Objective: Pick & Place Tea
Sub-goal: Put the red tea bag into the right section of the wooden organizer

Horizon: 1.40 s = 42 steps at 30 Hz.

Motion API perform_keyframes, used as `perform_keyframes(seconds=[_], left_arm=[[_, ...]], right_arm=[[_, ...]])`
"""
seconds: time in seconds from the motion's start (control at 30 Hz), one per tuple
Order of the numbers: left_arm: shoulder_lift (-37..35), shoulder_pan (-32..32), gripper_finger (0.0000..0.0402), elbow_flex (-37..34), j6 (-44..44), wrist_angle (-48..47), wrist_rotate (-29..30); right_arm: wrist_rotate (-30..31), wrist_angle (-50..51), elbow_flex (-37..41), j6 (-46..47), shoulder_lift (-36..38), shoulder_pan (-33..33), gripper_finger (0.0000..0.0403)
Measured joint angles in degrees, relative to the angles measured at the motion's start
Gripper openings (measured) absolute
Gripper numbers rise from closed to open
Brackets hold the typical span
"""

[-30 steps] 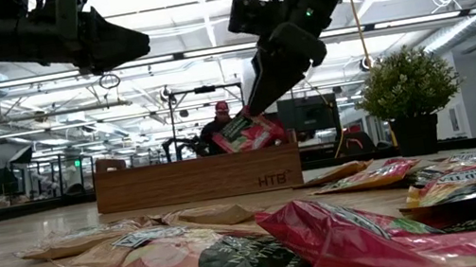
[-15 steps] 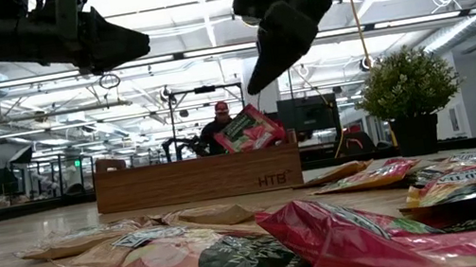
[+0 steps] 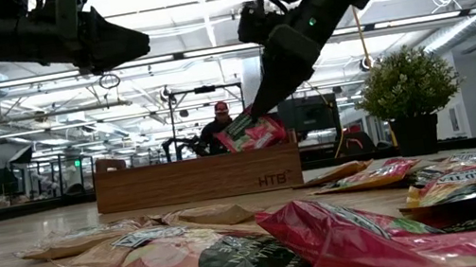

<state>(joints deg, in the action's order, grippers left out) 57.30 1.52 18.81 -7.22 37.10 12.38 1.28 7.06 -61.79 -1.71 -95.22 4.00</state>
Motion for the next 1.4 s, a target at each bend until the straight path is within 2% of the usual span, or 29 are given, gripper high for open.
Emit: perform_keyframes(seconds=[0.2,0.37,0.43,0.57,0.87,1.07,1.17,1.4], left_arm=[[0.01,0.01,0.02,0.0,0.0,0.0,-0.02],[0.01,0.0,0.02,0.0,0.0,-0.02,-0.02],[0.0,0.02,0.02,0.0,0.0,-0.02,-0.02],[0.0,0.02,0.02,0.0,0.0,-0.02,-0.02],[0.02,0.02,0.02,0.0,0.0,-0.02,-0.02],[0.0,0.02,0.02,0.0,0.0,-0.02,-0.02],[0.0,0.0,0.02,0.0,0.0,-0.02,-0.02],[0.0,0.0,0.02,0.0,0.0,-0.02,-0.02]], right_arm=[[-1.58,-2.51,0.71,1.07,0.0,0.09,0.0097],[-1.57,-2.46,0.71,-0.63,0.0,-0.83,0.0021],[-1.25,-2.57,0.71,-1.49,0.0,-1.66,0.0007],[4.12,-4.0,1.11,-2.89,0.0,-4.78,0.0001],[16.83,-22.78,11.62,-2.8,0.2,-11.93,0.0],[25.67,-29.82,17.26,-2.04,0.2,-14.42,0.0],[27.5,-30.06,18.13,-0.47,0.2,-14.65,0.0],[27.41,-30.41,18.24,-0.06,0.2,-14.55,0.0]])
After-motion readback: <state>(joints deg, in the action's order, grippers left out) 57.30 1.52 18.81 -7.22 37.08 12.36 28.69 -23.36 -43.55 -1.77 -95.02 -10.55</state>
